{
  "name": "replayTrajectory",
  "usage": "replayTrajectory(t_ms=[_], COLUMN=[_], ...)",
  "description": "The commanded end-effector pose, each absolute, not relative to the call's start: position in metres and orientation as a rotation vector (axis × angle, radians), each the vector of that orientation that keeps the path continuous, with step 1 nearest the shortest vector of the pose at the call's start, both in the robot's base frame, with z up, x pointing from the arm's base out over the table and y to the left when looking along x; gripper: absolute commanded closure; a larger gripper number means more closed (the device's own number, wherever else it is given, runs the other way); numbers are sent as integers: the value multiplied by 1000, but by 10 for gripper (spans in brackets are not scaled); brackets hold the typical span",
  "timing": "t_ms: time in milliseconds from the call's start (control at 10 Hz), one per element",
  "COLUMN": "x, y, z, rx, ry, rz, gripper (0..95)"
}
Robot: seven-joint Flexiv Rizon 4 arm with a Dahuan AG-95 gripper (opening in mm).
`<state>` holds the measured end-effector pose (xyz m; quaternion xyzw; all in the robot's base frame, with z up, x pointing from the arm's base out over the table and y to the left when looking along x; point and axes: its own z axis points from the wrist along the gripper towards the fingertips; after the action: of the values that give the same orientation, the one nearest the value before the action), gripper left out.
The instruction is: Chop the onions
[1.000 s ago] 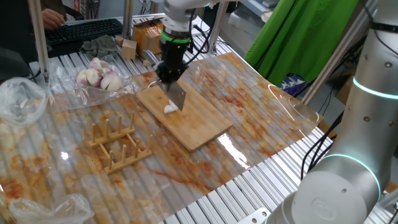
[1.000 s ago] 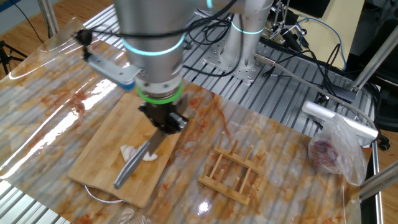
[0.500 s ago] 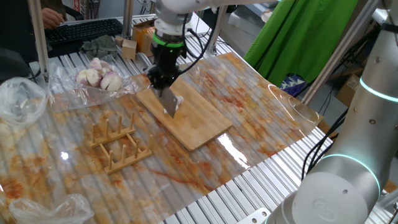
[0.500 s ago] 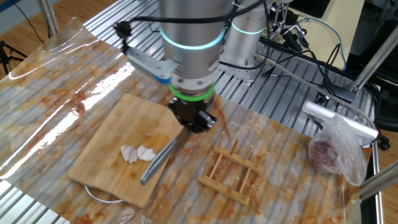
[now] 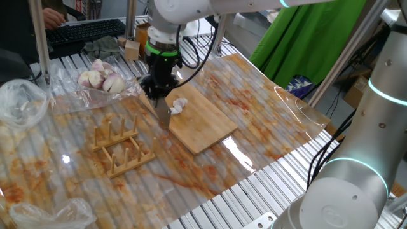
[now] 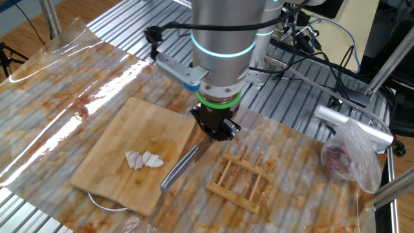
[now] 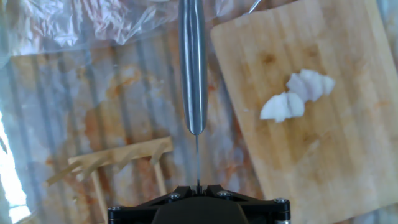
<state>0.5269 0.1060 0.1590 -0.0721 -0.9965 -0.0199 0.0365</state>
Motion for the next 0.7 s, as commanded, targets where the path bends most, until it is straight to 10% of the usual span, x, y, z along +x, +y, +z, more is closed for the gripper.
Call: replayTrajectory(t_ms=[100,700], x=[525,521], y=[106,105], z=[158,157], rx=[-207,60], ry=[-3063,-3098], rz=[-70,-33], gripper=[950,950])
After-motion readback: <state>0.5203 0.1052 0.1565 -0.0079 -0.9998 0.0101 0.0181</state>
